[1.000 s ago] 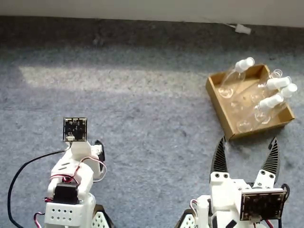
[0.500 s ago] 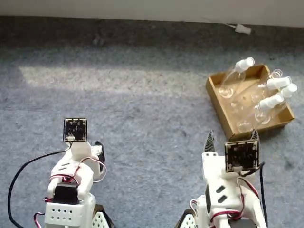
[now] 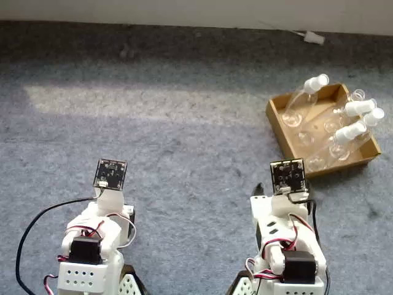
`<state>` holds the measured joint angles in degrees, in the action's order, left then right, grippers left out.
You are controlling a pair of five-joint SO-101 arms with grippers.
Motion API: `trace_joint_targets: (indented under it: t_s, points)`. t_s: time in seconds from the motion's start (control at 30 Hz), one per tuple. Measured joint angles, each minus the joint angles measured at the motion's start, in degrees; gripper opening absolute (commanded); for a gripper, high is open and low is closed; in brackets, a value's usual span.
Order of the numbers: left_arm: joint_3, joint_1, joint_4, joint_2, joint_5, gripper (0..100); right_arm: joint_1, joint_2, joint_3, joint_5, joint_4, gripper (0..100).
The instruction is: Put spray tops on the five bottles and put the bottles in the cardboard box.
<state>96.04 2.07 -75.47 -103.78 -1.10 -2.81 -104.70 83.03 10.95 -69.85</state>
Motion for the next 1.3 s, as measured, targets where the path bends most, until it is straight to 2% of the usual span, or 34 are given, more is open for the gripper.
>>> trace_joint_targets:
  t_s: [0.23, 0.47, 0.63, 1.3]
  points:
    - [0.0, 0.0, -0.18, 0.0, 0.0, 3, 0.0, 0.0, 7.56, 0.0, 0.0, 31.3]
    - [0.0, 0.0, -0.18, 0.0, 0.0, 3, 0.0, 0.0, 9.49, 0.0, 0.0, 9.0]
    - [0.0, 0.0, -0.18, 0.0, 0.0, 3, 0.0, 0.0, 9.49, 0.0, 0.0, 0.3]
    - [0.0, 0.0, -0.18, 0.0, 0.0, 3, 0.0, 0.0, 12.48, 0.09, 0.18, 0.8]
